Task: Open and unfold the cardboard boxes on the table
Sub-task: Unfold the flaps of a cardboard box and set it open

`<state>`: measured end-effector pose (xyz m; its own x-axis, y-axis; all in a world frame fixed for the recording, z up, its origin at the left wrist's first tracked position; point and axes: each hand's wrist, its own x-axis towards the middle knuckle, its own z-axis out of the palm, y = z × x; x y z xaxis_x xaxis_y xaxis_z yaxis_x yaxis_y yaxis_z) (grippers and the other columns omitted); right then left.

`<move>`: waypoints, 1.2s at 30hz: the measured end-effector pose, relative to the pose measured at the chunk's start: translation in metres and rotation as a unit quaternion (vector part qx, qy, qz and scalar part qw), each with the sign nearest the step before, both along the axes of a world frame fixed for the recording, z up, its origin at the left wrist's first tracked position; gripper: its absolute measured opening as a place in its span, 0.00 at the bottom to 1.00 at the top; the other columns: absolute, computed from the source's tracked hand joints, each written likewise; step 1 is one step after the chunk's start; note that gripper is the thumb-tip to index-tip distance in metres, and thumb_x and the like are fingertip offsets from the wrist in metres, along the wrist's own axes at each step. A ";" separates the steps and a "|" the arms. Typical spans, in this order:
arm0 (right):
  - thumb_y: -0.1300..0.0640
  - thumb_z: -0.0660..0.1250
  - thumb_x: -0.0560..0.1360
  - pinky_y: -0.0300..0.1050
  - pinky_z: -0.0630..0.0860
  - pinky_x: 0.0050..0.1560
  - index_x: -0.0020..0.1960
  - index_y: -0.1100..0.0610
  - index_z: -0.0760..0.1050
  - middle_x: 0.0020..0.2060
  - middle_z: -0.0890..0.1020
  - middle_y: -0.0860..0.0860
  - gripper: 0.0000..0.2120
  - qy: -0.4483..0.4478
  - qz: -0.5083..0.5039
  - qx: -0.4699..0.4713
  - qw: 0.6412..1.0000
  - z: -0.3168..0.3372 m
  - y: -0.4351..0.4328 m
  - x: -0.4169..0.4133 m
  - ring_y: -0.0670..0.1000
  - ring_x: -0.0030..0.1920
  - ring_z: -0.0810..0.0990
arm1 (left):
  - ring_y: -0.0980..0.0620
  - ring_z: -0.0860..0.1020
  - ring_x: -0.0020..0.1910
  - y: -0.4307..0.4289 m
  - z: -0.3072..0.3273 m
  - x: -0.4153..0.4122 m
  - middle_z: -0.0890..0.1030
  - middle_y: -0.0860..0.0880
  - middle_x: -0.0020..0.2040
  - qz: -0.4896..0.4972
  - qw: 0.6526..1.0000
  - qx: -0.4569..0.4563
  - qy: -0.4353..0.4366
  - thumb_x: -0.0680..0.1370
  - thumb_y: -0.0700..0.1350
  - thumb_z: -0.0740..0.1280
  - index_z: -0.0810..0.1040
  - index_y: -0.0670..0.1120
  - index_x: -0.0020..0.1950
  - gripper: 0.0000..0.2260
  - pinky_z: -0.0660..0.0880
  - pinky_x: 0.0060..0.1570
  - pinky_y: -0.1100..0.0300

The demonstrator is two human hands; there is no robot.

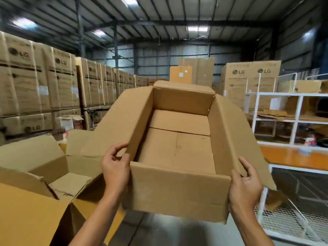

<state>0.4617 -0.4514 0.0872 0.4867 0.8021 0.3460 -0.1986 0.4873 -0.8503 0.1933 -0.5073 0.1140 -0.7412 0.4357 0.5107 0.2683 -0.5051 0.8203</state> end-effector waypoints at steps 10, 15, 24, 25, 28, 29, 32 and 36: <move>0.72 0.65 0.73 0.48 0.78 0.43 0.55 0.46 0.80 0.35 0.85 0.43 0.23 -0.005 0.204 0.061 0.977 0.053 0.169 -0.101 0.45 0.36 0.82 | 0.59 0.76 0.41 0.047 0.041 -0.064 0.82 0.53 0.50 0.201 0.979 0.019 0.034 0.74 0.29 0.65 0.81 0.52 0.50 0.18 0.72 0.44 0.61; 0.71 0.66 0.74 0.33 0.78 0.41 0.59 0.51 0.78 0.44 0.83 0.43 0.20 0.002 0.310 0.093 0.946 0.076 0.213 -0.156 0.40 0.43 0.83 | 0.58 0.75 0.40 0.052 0.056 -0.078 0.81 0.51 0.45 0.308 0.950 0.033 0.034 0.74 0.29 0.64 0.82 0.49 0.50 0.16 0.72 0.38 0.71; 0.65 0.69 0.75 0.37 0.76 0.44 0.59 0.51 0.77 0.50 0.82 0.46 0.15 -0.040 0.463 0.095 0.880 0.087 0.247 -0.251 0.43 0.49 0.80 | 0.59 0.74 0.38 0.046 0.059 -0.118 0.81 0.46 0.44 0.423 0.906 0.013 0.023 0.74 0.29 0.64 0.82 0.45 0.49 0.14 0.68 0.34 0.75; 0.65 0.69 0.76 0.39 0.77 0.44 0.60 0.52 0.77 0.51 0.81 0.47 0.15 -0.047 0.479 0.092 0.872 0.088 0.251 -0.262 0.43 0.49 0.80 | 0.58 0.74 0.38 0.046 0.057 -0.125 0.81 0.45 0.44 0.431 0.902 0.010 0.020 0.74 0.29 0.63 0.82 0.46 0.48 0.14 0.68 0.34 0.75; 0.64 0.69 0.77 0.48 0.81 0.49 0.61 0.53 0.76 0.52 0.81 0.49 0.14 -0.087 0.505 0.074 0.856 0.087 0.263 -0.289 0.48 0.51 0.81 | 0.55 0.74 0.38 0.050 0.047 -0.144 0.82 0.45 0.43 0.447 0.894 0.004 -0.007 0.74 0.29 0.64 0.82 0.48 0.45 0.15 0.69 0.34 0.72; 0.63 0.69 0.77 0.52 0.82 0.52 0.60 0.52 0.77 0.51 0.81 0.49 0.14 -0.108 0.509 0.068 0.851 0.086 0.268 -0.300 0.50 0.51 0.81 | 0.54 0.74 0.38 0.053 0.044 -0.150 0.82 0.45 0.43 0.451 0.892 0.004 -0.019 0.74 0.29 0.64 0.82 0.48 0.45 0.15 0.70 0.36 0.69; 0.61 0.69 0.77 0.58 0.82 0.54 0.57 0.48 0.78 0.49 0.82 0.48 0.11 -0.152 0.510 0.051 0.845 0.078 0.283 -0.338 0.52 0.50 0.82 | 0.51 0.74 0.44 0.061 0.034 -0.171 0.81 0.46 0.44 0.451 0.891 -0.006 -0.055 0.75 0.29 0.63 0.83 0.44 0.46 0.13 0.69 0.41 0.61; 0.56 0.69 0.77 0.55 0.82 0.52 0.49 0.45 0.80 0.48 0.84 0.47 0.06 -0.219 0.505 0.051 0.833 0.073 0.294 -0.396 0.51 0.49 0.82 | 0.48 0.76 0.53 0.067 0.020 -0.206 0.81 0.45 0.50 0.449 0.886 -0.026 -0.114 0.79 0.32 0.63 0.84 0.45 0.50 0.12 0.73 0.55 0.54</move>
